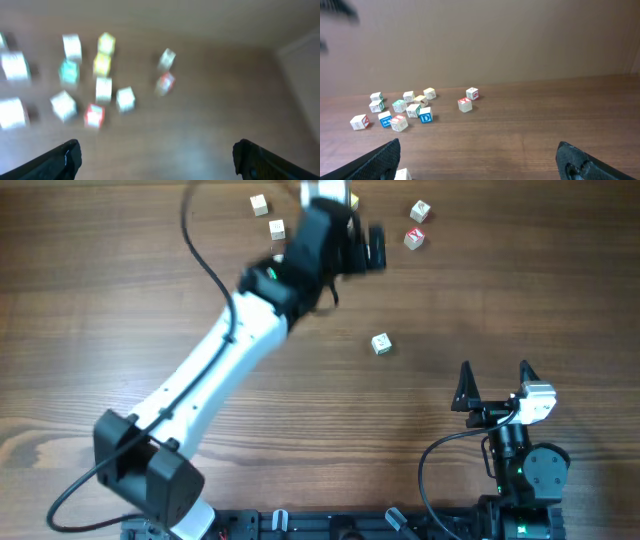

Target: Form a horizontal line

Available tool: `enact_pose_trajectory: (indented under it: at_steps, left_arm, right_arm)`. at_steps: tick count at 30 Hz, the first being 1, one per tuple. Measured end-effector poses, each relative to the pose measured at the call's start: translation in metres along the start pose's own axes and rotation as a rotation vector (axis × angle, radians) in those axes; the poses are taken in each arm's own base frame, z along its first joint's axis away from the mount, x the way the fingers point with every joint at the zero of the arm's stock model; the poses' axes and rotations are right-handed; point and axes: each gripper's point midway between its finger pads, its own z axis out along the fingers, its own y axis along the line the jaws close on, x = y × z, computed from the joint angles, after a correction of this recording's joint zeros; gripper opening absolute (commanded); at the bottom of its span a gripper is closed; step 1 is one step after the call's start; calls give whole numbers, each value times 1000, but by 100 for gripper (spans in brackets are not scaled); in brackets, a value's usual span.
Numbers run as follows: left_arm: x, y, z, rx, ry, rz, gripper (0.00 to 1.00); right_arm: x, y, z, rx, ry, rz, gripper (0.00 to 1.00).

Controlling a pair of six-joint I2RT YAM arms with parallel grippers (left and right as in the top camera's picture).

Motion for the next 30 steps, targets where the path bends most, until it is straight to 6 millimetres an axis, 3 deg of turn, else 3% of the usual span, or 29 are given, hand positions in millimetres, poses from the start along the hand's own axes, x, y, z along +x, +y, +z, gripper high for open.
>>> enact_pose_trajectory:
  at_steps: [3,6,8,11,14,17,21,30]
  left_arm:
    - [-60,-18,-19,34,-111,40,100]
    - [-89,-21,-15,35,-160,59,100]
    - [-92,-16,2,24,-157,64,100]
    - [-67,10,63,-33,-71,76,99]
    - [-16,47,127,-104,61,80,99]
    - [34,81,174,-158,172,79,100]
    - [63,107,206,-174,224,88,99]
    - [60,122,232,-120,177,113,100]
  right_arm:
    - [0,0,0,0,0,0,100]
    - [0,0,0,0,0,0,100]
    - [0,0,0,0,0,0,100]
    - [0,0,0,0,0,0,100]
    - [0,0,0,0,0,0,100]
    - [0,0,0,0,0,0,100]
    - [0,0,0,0,0,0,100]
    - [0,0,0,0,0,0,100]
